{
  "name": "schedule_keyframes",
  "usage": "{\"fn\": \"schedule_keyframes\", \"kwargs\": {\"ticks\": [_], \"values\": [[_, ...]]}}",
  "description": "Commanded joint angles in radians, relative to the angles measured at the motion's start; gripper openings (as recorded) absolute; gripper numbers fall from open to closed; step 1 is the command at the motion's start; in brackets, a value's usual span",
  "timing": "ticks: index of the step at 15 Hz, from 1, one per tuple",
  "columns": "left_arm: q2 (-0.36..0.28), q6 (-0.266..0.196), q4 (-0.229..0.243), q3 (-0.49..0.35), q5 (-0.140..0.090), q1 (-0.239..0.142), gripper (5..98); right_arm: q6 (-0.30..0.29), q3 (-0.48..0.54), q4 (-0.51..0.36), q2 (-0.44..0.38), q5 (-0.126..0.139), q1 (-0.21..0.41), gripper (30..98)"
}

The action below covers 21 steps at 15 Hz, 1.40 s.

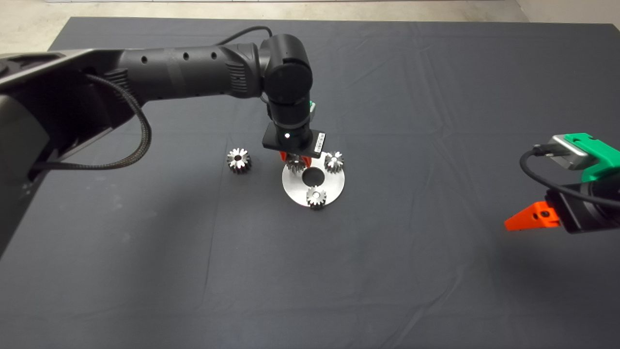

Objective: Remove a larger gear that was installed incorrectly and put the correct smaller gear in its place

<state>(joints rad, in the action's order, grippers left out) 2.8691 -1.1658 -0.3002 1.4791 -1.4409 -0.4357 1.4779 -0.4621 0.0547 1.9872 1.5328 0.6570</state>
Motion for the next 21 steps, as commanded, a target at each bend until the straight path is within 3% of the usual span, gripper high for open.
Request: {"fn": "schedule_keyframes", "kwargs": {"ticks": [1,3,19,21], "values": [[0.008,0.003,-0.027,-0.005,-0.007,-0.018,29.4,-0.004,-0.007,-0.029,0.005,0.125,0.018,94.0],[0.003,0.003,-0.056,-0.008,-0.010,-0.010,29.4,-0.004,-0.009,-0.029,0.005,0.125,0.018,94.0],[-0.021,-0.003,-0.051,-0.070,-0.013,-0.001,29.4,-0.011,-0.036,-0.027,0.009,0.125,0.020,94.0],[-0.021,-0.003,-0.053,-0.059,-0.012,0.020,29.4,-0.016,-0.038,-0.028,0.009,0.125,0.020,94.0]]}}
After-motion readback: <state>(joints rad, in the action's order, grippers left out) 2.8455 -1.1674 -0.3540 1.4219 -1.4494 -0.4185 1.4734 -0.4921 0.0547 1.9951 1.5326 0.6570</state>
